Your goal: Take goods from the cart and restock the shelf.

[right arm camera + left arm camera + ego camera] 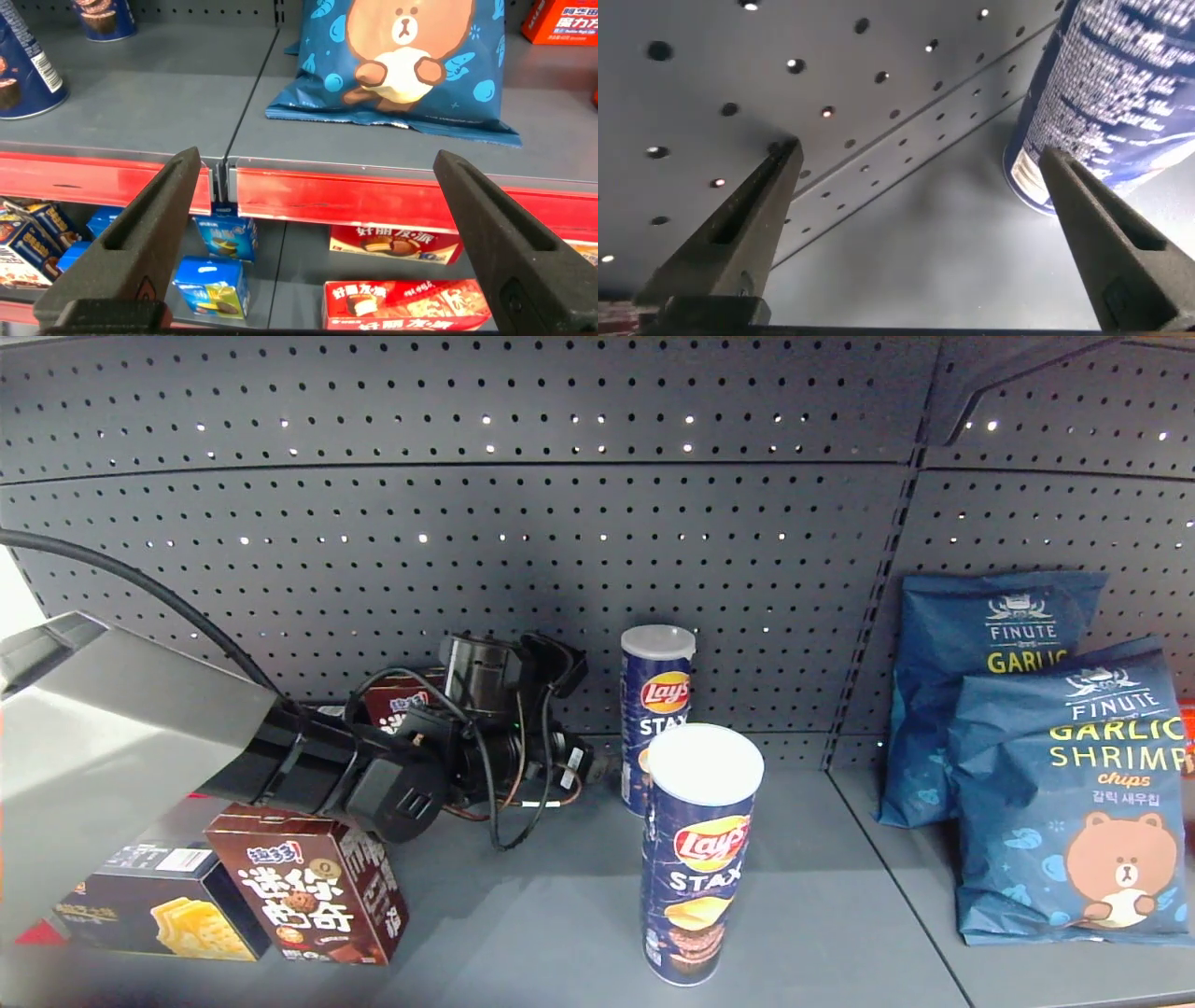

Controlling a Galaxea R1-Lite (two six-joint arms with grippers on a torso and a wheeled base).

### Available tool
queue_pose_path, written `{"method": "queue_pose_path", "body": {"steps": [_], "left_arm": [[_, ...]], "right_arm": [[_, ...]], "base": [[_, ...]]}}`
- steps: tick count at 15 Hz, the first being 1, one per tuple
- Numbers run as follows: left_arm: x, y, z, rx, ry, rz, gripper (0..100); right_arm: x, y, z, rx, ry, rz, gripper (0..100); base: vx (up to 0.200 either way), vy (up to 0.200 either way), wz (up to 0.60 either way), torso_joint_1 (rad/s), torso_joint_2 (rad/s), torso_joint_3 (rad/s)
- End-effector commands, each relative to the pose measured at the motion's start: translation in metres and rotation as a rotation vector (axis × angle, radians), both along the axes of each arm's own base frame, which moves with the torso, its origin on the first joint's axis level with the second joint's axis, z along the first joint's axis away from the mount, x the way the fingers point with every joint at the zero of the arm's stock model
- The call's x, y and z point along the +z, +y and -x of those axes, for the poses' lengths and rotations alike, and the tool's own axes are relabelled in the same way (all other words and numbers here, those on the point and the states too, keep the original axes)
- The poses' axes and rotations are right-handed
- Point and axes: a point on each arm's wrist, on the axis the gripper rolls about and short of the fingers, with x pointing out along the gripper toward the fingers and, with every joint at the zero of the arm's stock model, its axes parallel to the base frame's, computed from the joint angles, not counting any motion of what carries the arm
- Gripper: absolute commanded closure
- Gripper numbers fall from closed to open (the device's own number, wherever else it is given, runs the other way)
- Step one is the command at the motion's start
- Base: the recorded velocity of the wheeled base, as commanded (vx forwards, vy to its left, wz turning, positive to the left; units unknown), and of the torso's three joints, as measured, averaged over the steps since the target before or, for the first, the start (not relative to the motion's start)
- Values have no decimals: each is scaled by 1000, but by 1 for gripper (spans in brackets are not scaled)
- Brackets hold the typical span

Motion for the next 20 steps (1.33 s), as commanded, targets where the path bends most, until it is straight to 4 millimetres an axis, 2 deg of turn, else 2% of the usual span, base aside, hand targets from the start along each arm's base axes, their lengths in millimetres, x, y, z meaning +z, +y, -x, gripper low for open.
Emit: {"method": "queue_pose_path", "body": {"steps": [1,8,12,13,15,16,17,18,20], "left_arm": [[-5,-2,-1,-3,11,-6,0],[-11,-5,-1,-8,25,-7,0],[3,0,2,-3,-5,3,0],[24,7,6,8,-54,24,0],[43,11,14,9,-92,45,0],[59,16,25,17,-121,55,0],[59,16,25,17,-121,55,0],[92,30,55,29,-141,64,0],[123,43,95,48,-186,70,0]], "right_arm": [[0,0,0,1,1,1,0],[0,0,0,0,1,-1,0],[0,0,0,1,1,1,0],[0,0,0,0,1,-1,0],[0,0,0,1,1,1,0],[0,0,0,1,1,1,0],[0,0,0,1,1,1,0],[0,0,0,1,1,1,0],[0,0,0,1,1,1,0]], "base": [[0,0,0,0,0,0],[0,0,0,0,0,0],[0,0,0,0,0,0],[0,0,0,0,0,0],[0,0,0,0,0,0],[0,0,0,0,0,0],[0,0,0,0,0,0],[0,0,0,0,0,0],[0,0,0,0,0,0]]}}
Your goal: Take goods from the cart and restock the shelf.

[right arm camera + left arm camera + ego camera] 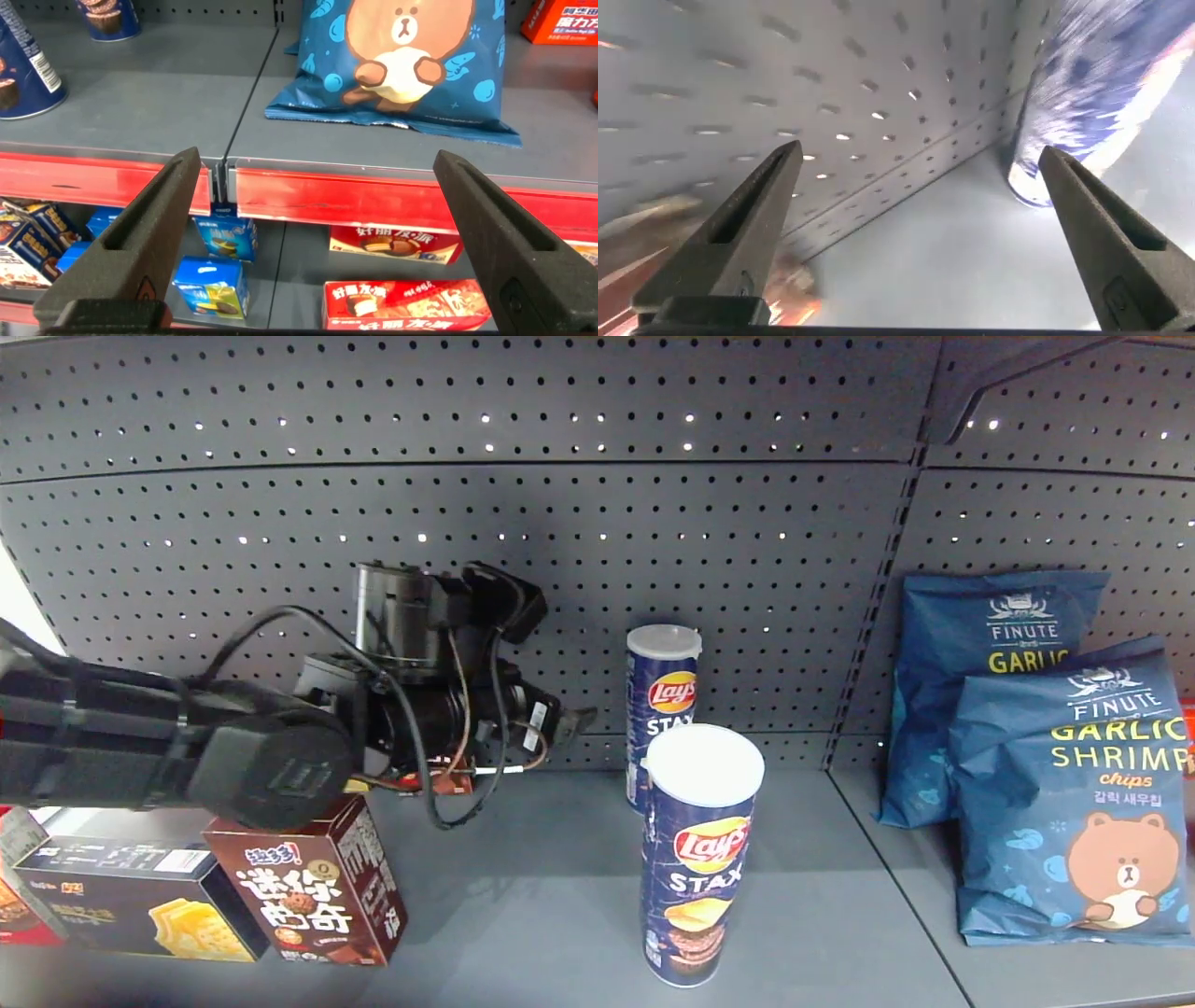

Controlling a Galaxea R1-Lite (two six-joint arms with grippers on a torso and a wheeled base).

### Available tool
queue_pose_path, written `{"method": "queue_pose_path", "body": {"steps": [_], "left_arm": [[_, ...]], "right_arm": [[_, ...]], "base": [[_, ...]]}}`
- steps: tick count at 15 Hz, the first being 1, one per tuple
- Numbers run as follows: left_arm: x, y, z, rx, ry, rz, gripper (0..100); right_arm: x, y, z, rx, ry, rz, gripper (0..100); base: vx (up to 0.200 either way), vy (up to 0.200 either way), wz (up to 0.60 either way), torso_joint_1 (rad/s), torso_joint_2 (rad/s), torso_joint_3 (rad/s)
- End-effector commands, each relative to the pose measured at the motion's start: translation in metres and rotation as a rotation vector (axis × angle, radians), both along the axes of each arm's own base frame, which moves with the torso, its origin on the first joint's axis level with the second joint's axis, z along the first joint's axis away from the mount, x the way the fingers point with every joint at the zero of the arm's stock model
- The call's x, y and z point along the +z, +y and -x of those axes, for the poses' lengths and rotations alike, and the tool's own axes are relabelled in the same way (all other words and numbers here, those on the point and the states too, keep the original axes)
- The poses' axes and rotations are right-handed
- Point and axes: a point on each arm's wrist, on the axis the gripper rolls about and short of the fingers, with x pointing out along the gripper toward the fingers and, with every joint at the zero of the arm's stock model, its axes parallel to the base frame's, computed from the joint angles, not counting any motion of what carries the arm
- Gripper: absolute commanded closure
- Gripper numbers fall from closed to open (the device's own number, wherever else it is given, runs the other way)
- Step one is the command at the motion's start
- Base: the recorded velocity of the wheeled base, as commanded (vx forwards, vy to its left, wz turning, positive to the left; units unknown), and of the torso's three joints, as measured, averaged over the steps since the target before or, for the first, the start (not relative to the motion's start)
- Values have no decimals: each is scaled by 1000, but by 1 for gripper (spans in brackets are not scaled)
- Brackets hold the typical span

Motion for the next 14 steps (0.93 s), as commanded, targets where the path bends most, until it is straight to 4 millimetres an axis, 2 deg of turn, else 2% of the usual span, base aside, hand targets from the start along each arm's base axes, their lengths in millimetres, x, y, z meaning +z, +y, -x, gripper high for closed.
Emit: {"method": "queue_pose_path", "body": {"steps": [1,4,6,9,12,13,14], "left_arm": [[56,26,62,39,-108,36,0],[49,48,98,78,-105,22,0],[48,57,114,83,-112,27,0],[35,73,146,78,-98,16,0],[38,79,156,83,-120,34,0],[42,79,155,83,-132,41,0],[48,78,154,78,-149,50,0]], "right_arm": [[0,0,0,0,1,0,0],[0,0,0,0,1,0,0],[0,0,0,0,1,0,0],[0,0,0,2,1,3,0],[5,1,-1,36,-15,43,0],[36,1,1,34,-87,38,0],[102,3,-19,38,-40,-4,0]], "base": [[0,0,0,0,0,0],[0,0,0,0,0,0],[0,0,0,0,0,0],[0,0,0,0,0,0],[0,0,0,0,0,0],[0,0,0,0,0,0],[0,0,0,0,0,0]]}}
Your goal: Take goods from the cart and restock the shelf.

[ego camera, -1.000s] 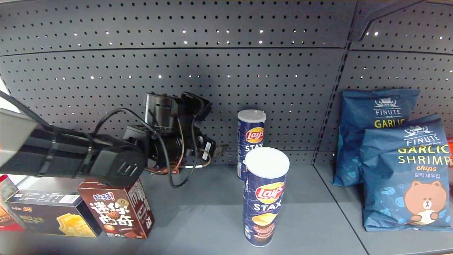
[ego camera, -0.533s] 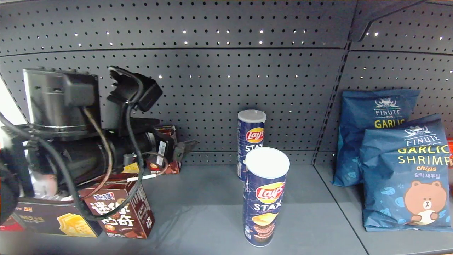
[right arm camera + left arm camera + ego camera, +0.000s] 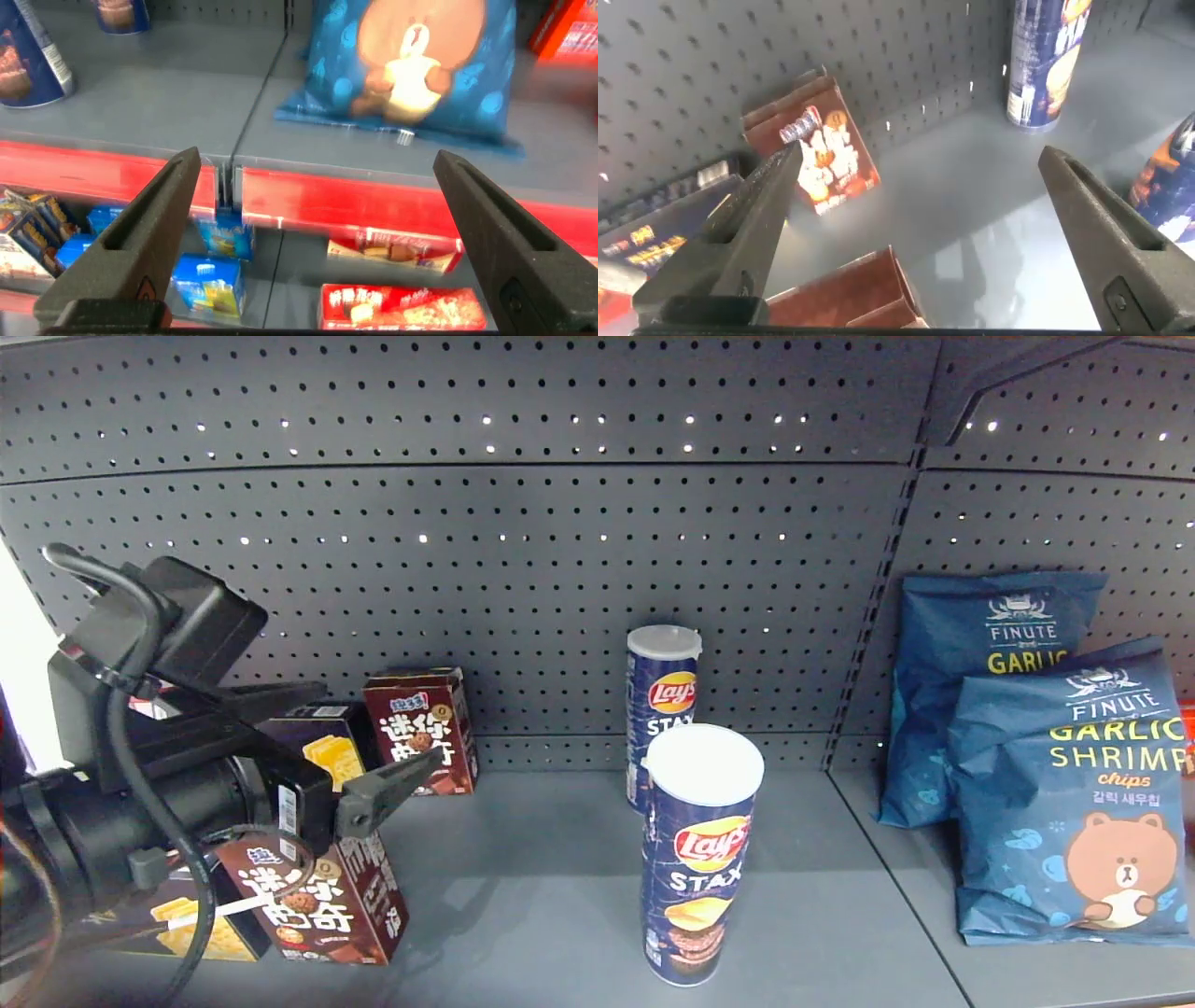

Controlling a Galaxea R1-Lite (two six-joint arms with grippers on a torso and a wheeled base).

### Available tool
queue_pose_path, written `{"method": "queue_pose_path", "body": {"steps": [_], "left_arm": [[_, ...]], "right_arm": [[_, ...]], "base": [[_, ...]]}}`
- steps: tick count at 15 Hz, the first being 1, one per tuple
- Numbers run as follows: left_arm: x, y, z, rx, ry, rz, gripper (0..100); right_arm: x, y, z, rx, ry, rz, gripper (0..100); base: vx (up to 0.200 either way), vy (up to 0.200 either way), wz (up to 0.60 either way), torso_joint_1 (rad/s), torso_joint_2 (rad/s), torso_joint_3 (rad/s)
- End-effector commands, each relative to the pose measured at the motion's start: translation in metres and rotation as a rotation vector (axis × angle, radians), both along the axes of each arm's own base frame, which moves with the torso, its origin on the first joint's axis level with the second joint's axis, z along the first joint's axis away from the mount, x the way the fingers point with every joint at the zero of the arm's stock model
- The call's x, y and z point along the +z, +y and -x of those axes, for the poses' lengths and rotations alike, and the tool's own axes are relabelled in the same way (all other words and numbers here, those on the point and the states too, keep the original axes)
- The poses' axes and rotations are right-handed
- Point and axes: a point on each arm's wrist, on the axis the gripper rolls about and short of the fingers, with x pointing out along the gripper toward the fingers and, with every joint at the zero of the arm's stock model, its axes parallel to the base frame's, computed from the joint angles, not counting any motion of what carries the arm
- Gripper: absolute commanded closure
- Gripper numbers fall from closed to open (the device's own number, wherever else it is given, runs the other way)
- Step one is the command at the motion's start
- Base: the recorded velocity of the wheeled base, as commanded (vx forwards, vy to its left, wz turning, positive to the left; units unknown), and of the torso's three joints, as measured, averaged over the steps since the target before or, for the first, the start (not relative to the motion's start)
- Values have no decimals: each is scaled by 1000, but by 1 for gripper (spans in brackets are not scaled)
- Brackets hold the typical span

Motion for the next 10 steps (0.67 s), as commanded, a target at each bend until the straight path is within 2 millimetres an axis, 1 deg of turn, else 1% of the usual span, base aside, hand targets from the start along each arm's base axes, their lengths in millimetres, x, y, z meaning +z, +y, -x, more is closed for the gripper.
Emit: {"method": "queue_pose_path", "body": {"steps": [1,2,3,4,5,6,7,8,10], "left_arm": [[8,2,4,-2,-33,17,0],[9,1,2,-5,-33,18,0],[7,0,2,-5,-27,15,0],[5,0,0,-4,-19,12,0],[3,-2,-3,-4,-9,7,0],[2,-2,-5,-2,-5,5,0],[2,-3,-6,-2,-10,8,0],[3,-4,-7,-4,-19,11,0],[3,-4,-10,2,-17,8,0]], "right_arm": [[85,3,-22,8,19,-31,0],[105,8,-37,122,53,-9,0],[106,13,-55,189,123,-3,0],[113,19,-75,219,154,5,0],[117,29,-97,275,189,14,0],[114,39,-113,319,233,27,0],[111,46,-120,352,264,39,0],[99,61,-134,399,345,75,0],[80,76,-153,382,431,121,0]], "base": [[0,0,0,0,0,0],[0,0,0,0,0,0],[0,0,0,0,0,0],[0,0,0,0,0,0],[0,0,0,0,0,0],[0,0,0,0,0,0],[0,0,0,0,0,0],[0,0,0,0,0,0],[0,0,0,0,0,0]]}}
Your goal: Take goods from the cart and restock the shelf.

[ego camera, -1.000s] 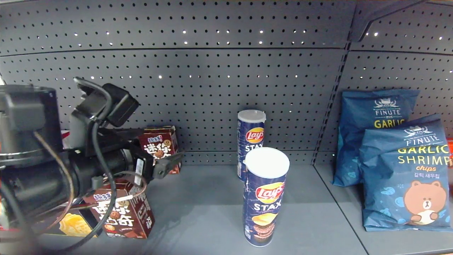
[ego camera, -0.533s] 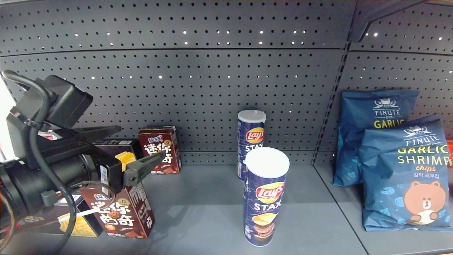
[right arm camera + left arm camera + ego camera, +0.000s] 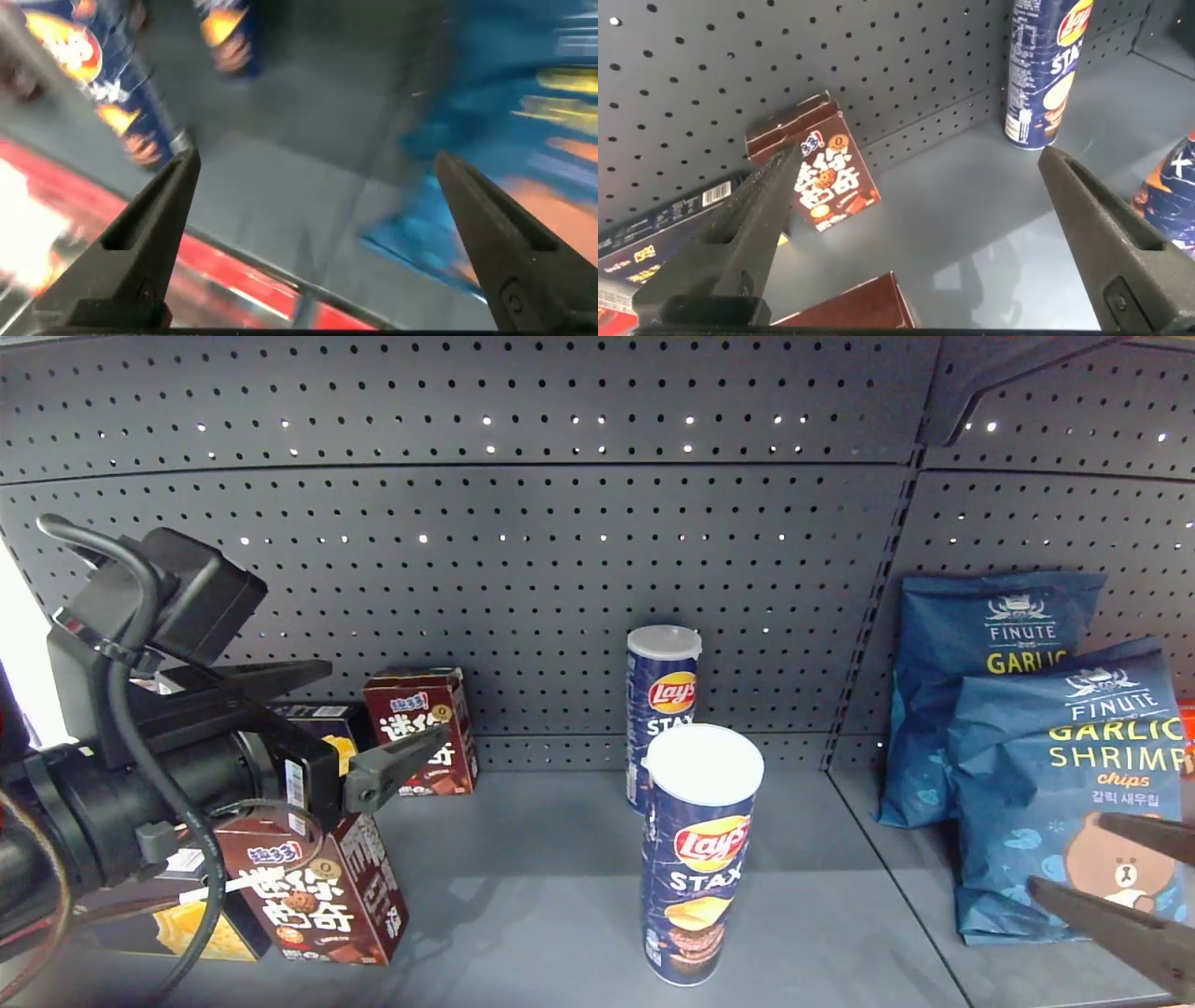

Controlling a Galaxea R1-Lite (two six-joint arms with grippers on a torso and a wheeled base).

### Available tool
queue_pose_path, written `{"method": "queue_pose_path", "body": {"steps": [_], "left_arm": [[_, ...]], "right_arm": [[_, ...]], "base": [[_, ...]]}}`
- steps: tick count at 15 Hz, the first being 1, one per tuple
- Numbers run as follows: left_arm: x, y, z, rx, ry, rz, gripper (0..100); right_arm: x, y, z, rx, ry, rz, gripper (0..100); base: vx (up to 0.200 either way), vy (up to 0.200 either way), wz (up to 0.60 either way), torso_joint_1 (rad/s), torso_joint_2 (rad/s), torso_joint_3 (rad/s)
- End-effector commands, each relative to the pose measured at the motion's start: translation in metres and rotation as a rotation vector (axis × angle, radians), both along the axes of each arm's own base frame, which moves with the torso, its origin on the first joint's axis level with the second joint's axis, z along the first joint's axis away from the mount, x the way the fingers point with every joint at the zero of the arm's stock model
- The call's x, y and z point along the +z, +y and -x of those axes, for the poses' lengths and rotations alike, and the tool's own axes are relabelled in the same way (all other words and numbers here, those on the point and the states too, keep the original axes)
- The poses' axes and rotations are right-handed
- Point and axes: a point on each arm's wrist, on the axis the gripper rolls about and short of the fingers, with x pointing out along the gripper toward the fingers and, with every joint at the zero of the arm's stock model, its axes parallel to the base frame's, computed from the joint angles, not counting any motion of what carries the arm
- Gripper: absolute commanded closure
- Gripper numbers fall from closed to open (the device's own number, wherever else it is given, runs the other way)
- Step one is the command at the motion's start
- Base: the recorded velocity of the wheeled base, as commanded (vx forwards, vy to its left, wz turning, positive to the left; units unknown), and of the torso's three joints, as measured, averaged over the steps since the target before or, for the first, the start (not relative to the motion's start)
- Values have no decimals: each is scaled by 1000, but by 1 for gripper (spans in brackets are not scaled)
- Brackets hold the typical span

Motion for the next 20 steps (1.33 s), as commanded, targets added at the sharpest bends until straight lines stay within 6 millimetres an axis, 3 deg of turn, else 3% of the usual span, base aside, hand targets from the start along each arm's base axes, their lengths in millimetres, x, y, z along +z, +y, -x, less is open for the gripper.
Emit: {"method": "queue_pose_path", "body": {"steps": [1,11,20], "left_arm": [[-2,-1,-4,5,11,-9,0],[-3,-8,-14,-9,14,-42,0],[2,-12,-23,-7,5,-37,0]], "right_arm": [[-33,35,-43,56,174,105,0],[-46,84,-89,85,241,187,0],[-48,109,-102,132,246,201,0]], "base": [[0,0,0,0,0,0],[0,0,0,0,0,0],[0,0,0,0,0,0]]}}
